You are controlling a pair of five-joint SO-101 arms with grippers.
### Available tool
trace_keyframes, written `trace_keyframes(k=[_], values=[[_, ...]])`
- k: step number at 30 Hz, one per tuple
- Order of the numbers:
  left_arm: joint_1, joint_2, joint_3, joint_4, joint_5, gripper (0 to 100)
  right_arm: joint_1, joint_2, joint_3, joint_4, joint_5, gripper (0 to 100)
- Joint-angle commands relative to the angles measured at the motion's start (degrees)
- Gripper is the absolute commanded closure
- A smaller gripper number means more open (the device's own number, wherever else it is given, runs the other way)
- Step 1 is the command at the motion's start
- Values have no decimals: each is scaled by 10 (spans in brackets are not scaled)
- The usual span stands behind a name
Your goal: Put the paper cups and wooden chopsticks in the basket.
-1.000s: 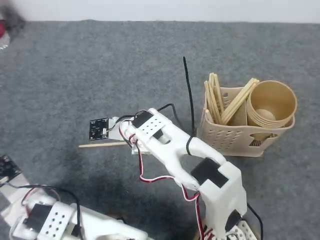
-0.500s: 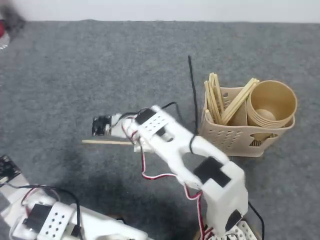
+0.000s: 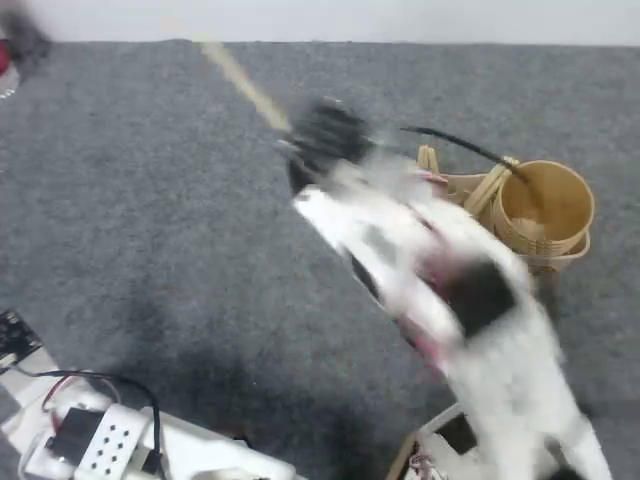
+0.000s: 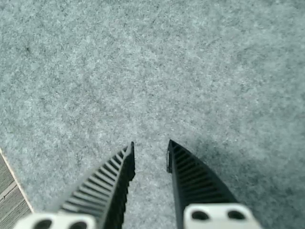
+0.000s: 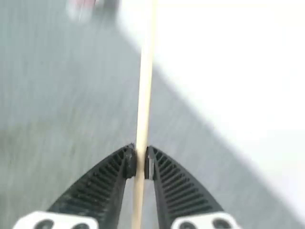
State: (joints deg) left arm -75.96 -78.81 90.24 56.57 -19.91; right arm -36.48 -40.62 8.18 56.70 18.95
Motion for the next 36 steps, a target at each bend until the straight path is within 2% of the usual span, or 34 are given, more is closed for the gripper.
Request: trace_keyframes(k=[1,4,7,13,20,22,25,27,30,36], values=[[1,-6,-2,-10,-4,892,75,-143,-3,-4,-47,992],[1,-6,-2,-10,-4,892,164,-214,69,-36,-108,992],[1,-6,-2,-10,-4,892,214,-300,185,-51,-155,992],[0,-6,-2,-10,-6,892,244,-472,390,-138,-156,992],[-1,-6,-2,-10,-6,892,262,-408,446,-158,-140,992],[-1,-6,-2,-10,-6,892,267,-394,449,-154,-142,951],[-2,-6,-2,-10,-6,892,267,-393,454,-146,-145,771],[0,-6,-2,-10,-6,892,263,-401,448,-138,-144,708],[0,-6,-2,-10,-6,892,264,-414,396,-102,-141,746],[-1,-6,-2,-10,-6,892,268,-343,160,33,-114,772]])
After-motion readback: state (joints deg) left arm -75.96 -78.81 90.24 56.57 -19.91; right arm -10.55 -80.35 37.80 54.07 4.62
